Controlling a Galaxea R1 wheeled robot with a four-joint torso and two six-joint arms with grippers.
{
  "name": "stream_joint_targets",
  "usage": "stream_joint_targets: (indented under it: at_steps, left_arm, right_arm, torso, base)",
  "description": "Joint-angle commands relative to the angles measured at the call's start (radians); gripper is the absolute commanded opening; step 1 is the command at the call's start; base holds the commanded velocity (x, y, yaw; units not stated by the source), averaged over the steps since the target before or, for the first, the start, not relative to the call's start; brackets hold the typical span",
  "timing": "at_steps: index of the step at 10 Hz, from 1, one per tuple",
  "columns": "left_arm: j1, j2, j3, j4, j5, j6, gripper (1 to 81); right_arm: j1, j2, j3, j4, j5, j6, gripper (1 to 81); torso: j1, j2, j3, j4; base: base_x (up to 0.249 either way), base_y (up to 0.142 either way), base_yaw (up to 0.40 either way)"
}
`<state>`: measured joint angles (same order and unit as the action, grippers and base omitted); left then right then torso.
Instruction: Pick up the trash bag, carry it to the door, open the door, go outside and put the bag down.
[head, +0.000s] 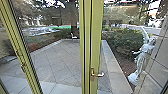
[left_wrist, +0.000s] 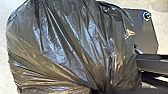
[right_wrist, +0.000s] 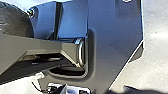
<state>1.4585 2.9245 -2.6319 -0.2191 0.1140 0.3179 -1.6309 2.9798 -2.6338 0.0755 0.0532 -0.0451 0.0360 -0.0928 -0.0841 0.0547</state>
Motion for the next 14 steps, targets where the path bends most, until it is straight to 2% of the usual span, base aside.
stream_joint_targets:
  at_steps: [1, 9, 14]
  left_arm:
    - [-0.052, -0.005, 0.001, 0.007, 0.070, 0.007, 1.0]
    - [-0.051, -0.005, -0.002, 0.011, 0.070, 0.007, 1.0]
    - [-0.051, -0.004, -0.005, 0.007, 0.070, 0.007, 1.0]
  right_arm:
    - [0.035, -0.002, 0.000, -0.005, -0.062, -0.004, 81.1]
    - [0.033, -0.002, 0.000, -0.005, -0.062, -0.004, 81.1]
    - [0.035, 0.006, -0.001, 0.000, -0.062, -0.001, 81.1]
  torso:
    - [0.000, 0.000, 0.000, 0.000]
    - [0.000, 0.000, 0.000, 0.000]
    - [0.000, 0.000, 0.000, 0.000]
  base:
    - [0.000, 0.000, 0.300]
    - [0.000, 0.000, 0.248]
    - [0.000, -0.019, 0.046]
